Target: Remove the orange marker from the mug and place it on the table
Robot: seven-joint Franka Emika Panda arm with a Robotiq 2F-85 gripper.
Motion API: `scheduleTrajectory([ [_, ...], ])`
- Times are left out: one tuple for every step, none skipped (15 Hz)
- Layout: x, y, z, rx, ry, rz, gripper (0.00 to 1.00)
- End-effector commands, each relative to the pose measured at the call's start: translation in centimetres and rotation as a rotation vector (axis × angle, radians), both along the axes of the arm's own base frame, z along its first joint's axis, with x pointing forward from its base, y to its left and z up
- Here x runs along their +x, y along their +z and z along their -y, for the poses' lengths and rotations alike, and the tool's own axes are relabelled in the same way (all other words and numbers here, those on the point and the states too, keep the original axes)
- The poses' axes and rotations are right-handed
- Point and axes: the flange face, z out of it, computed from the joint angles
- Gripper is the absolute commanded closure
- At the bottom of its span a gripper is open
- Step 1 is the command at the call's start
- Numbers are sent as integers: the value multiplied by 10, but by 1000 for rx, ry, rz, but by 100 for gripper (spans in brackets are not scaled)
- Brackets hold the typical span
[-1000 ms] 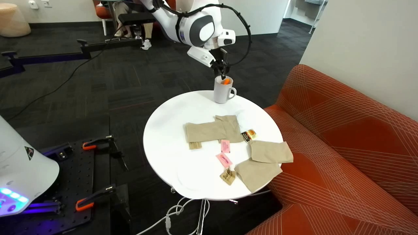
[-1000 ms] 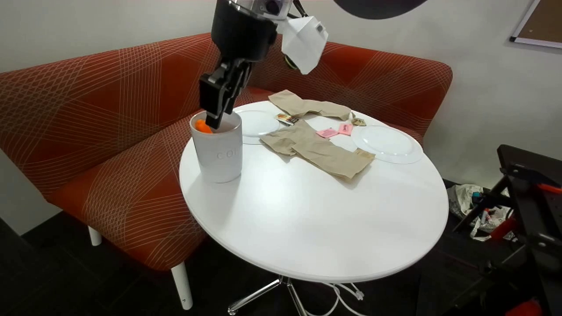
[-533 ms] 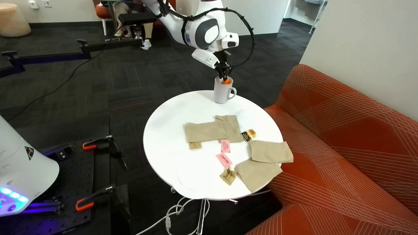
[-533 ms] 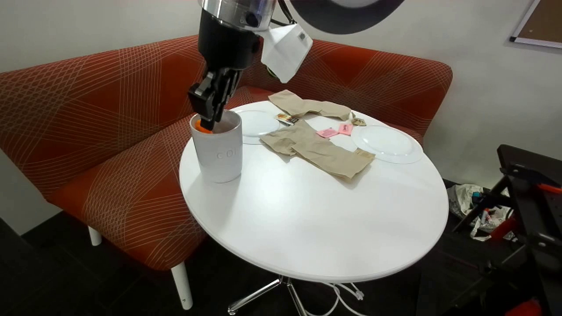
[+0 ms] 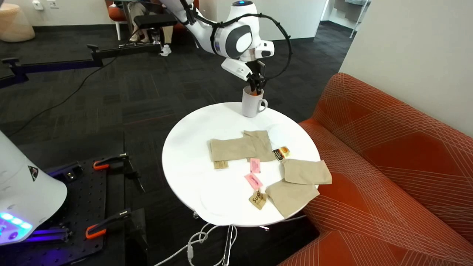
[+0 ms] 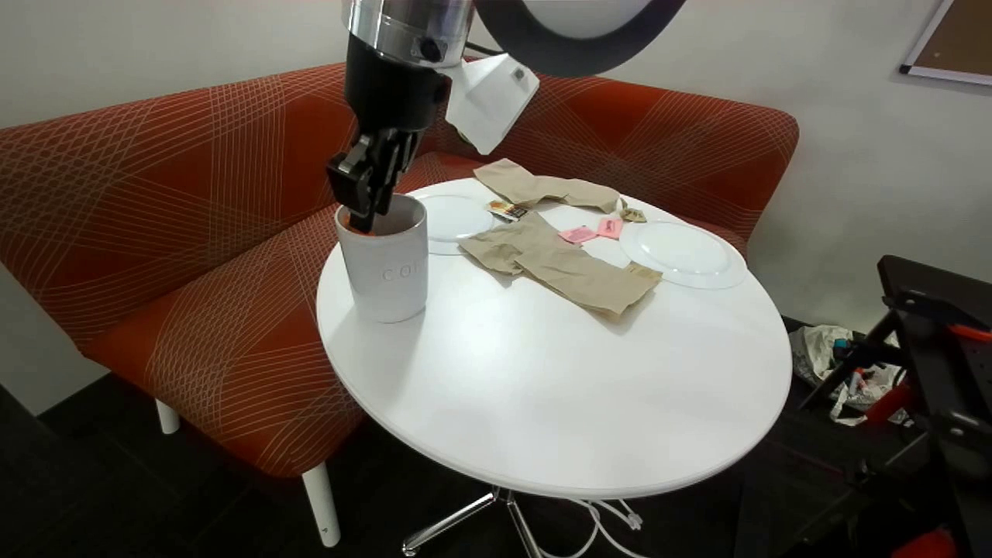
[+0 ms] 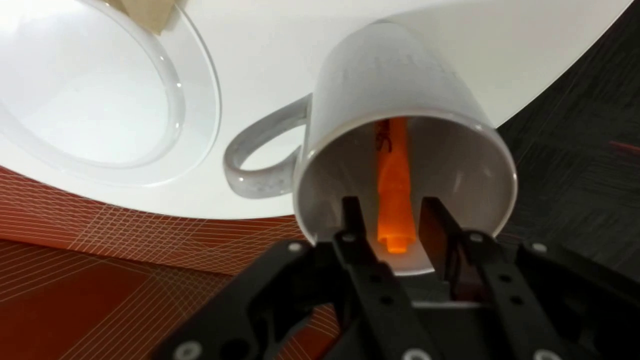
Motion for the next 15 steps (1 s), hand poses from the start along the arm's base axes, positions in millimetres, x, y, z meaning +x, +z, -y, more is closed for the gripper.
scheduleTrajectory([
  [8,-3,-3,2,-26,-21,63],
  [8,-5,-3,4,-26,-24,62],
  [9,-7,-3,7,-29,-26,62],
  [10,-9,-3,12,-32,-27,62],
  [10,-11,-3,15,-34,-28,62],
  [11,-13,-3,19,-34,-31,64],
  [11,-14,-3,20,-36,-32,65],
  [12,-16,-4,22,-36,-32,67],
  [12,-17,-4,24,-37,-32,79],
  [13,-18,-4,25,-38,-33,91],
  [13,-19,-4,25,-39,-33,91],
  [12,-18,-4,24,-39,-35,98],
  [12,-18,-4,21,-41,-34,100],
  [10,-15,-4,21,-40,-29,95],
  [9,-14,-5,22,-39,-26,95],
])
